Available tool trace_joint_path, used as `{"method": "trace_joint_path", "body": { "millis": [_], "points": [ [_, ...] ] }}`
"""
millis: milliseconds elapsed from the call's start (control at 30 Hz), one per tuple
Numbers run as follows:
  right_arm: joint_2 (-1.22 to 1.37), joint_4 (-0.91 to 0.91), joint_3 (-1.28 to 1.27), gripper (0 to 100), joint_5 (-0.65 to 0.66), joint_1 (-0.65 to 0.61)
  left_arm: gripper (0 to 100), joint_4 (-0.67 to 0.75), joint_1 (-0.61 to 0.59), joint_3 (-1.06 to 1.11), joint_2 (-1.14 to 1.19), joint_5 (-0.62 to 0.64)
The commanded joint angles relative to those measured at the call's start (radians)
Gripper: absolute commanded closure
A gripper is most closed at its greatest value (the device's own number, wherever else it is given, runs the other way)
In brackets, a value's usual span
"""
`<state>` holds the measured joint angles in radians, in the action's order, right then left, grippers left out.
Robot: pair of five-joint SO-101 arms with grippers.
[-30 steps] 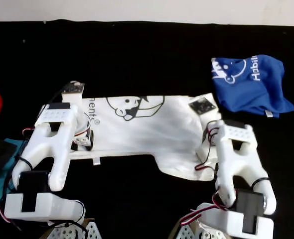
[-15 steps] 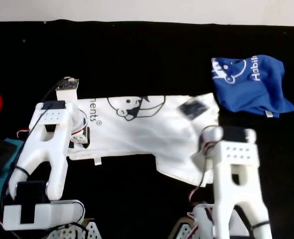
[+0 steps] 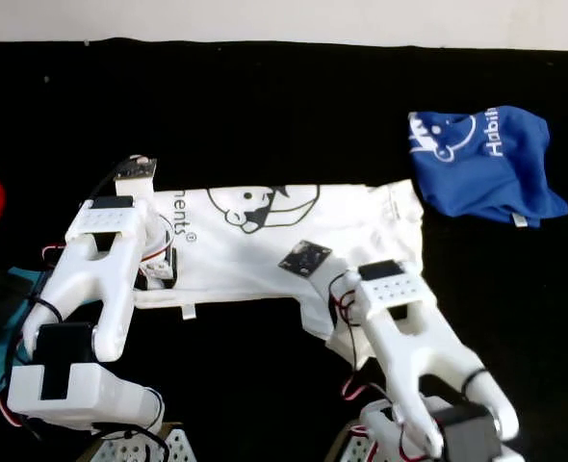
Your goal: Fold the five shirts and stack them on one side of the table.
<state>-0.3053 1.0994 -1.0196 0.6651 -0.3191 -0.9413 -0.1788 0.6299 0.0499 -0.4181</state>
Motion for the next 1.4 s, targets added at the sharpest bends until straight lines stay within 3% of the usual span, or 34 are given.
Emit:
{"method": "trace_joint_path", "body": {
  "millis": [0,267,433,633,800,967,1200,1367],
  "points": [
    [0.16,-0.059,0.065,71.7,-0.012,-0.001,86,0.017,0.005,-0.008,0.01,0.006],
    [0.398,-0.056,0.314,99.5,-0.015,0.107,86,0.015,0.004,-0.008,0.01,0.006],
    [0.354,-0.053,0.328,99.4,-0.015,0.162,86,0.015,0.004,-0.008,0.012,0.006],
    [0.102,0.081,0.357,99.3,-0.011,0.206,86,0.015,0.004,-0.008,0.013,0.006],
    [-0.016,0.087,0.481,99.3,-0.014,0.242,86,0.015,0.007,-0.01,0.016,0.006],
    [0.136,0.087,0.696,99.3,-0.015,0.243,86,0.015,0.008,-0.01,0.016,0.006],
    [0.547,0.096,1.029,98.5,-0.023,0.242,86,0.015,0.008,-0.01,0.016,0.006],
    [0.696,0.096,1.199,80.2,-0.21,0.248,86,0.015,0.008,-0.01,0.016,0.006]
  ]
}}
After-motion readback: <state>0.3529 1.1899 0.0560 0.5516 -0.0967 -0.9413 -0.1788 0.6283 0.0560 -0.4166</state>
